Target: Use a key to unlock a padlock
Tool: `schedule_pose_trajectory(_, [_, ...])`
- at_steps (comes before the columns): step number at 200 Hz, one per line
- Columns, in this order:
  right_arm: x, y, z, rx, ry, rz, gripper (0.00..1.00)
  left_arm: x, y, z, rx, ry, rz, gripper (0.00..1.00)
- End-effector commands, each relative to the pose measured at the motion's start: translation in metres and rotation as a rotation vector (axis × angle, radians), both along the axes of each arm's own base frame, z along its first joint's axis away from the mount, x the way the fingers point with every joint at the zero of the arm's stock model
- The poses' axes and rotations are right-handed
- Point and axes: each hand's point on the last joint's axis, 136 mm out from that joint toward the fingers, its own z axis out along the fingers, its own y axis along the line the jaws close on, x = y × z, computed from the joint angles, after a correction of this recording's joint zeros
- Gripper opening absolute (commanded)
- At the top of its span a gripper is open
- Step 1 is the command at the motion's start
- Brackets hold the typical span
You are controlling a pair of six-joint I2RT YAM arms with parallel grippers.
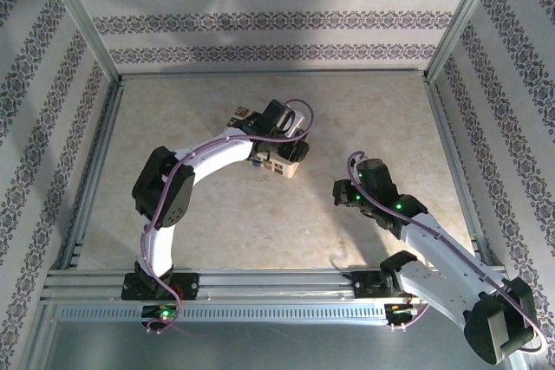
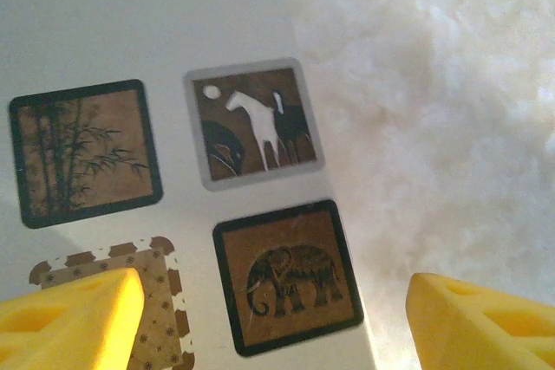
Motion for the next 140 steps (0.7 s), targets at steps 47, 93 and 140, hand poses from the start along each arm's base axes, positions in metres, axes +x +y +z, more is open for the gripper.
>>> schedule_pose_trajectory(47, [-0.005,-0.004,0.000,0.026,0.038,-0.022,0.00,-0.048,-0.021,-0.005,-0.047,0.065,-0.043,0.79])
schedule_pose_trajectory(93, [-0.011,-0.006,0.000,0.041,0.042,-0.038,0.00,-0.043,-0.041,-0.008,-0.078,0.083,-0.076,0.79])
schedule_pose_trajectory(140, [-0.014,-0.007,0.002,0.046,0.040,-0.031,0.00,-0.031,-0.061,0.025,-0.141,0.048,-0.114,0.81])
